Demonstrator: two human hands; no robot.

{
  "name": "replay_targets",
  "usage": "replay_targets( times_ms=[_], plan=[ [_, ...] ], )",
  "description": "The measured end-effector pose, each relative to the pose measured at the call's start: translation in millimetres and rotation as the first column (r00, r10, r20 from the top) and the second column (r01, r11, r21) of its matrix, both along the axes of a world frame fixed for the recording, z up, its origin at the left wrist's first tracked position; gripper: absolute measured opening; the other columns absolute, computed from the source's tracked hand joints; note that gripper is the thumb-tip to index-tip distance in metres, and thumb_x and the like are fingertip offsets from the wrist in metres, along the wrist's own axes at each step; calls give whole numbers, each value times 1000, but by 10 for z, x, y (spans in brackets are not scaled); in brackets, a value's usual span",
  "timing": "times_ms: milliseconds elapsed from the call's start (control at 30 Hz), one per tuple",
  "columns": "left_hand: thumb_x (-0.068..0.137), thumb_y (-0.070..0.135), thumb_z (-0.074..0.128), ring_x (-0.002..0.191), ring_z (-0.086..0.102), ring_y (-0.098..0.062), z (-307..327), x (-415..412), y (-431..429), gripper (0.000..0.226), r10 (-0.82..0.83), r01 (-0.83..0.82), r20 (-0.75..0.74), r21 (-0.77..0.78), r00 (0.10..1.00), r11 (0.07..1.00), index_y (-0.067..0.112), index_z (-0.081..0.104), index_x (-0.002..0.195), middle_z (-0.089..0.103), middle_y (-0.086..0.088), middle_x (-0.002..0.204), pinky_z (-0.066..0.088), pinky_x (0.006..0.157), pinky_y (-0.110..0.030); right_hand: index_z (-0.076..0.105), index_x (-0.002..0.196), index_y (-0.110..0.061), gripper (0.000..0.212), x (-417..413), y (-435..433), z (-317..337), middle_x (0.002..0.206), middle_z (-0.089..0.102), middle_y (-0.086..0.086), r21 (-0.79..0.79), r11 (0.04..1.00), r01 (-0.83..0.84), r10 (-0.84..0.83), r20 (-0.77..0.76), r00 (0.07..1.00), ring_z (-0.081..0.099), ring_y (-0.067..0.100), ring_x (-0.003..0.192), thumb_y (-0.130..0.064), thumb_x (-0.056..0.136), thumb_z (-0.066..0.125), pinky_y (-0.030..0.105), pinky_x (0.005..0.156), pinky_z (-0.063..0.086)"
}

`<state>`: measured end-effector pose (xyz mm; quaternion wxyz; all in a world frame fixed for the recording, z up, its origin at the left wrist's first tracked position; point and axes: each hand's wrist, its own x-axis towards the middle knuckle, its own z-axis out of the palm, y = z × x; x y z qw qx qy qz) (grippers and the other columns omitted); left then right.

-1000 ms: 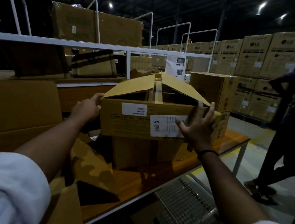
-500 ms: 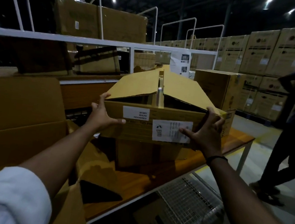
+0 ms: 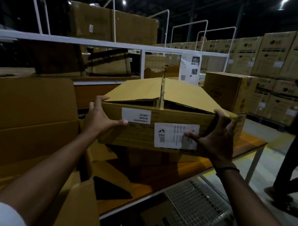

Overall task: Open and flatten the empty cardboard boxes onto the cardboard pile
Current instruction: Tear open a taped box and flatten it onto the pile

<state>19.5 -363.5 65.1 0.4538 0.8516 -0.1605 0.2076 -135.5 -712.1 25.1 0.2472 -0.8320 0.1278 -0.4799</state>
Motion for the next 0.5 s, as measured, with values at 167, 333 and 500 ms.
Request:
replay_targets(
  times_ms=[167, 333, 500],
  plan=[
    [54, 42, 98, 131, 46, -34, 123, -179, 500, 109, 5, -5, 21, 3, 1000, 1000, 33, 36, 143, 38, -12, 146, 49, 87, -46, 33, 147, -31, 115, -126, 385, 122, 141, 32, 17, 20, 998, -65, 65, 11, 998, 44, 42, 125, -69, 54, 88, 57, 94, 53],
    [51, 45, 98, 130, 47, -37, 197, -457, 1150, 109, 97, -97, 29, 0, 995, 995, 34, 38, 141, 39, -13, 146, 52, 87, -51, 32, 148, -32, 119, -196, 938, 298, 140, 35, 19, -11, 992, -123, 123, 2, 992, 49, 46, 121, -82, 51, 79, 63, 89, 55],
    [41, 57, 93, 125, 51, -35, 335, -799, 1906, 116, 206, -206, 41, 0, 978, 978, 33, 40, 141, 43, -13, 143, 52, 83, -49, 34, 148, -29, 118, -169, 1619, 432, 141, 36, 21, -33, 980, -197, 198, 16, 980, 49, 45, 124, -78, 52, 82, 49, 86, 55]
  ],
)
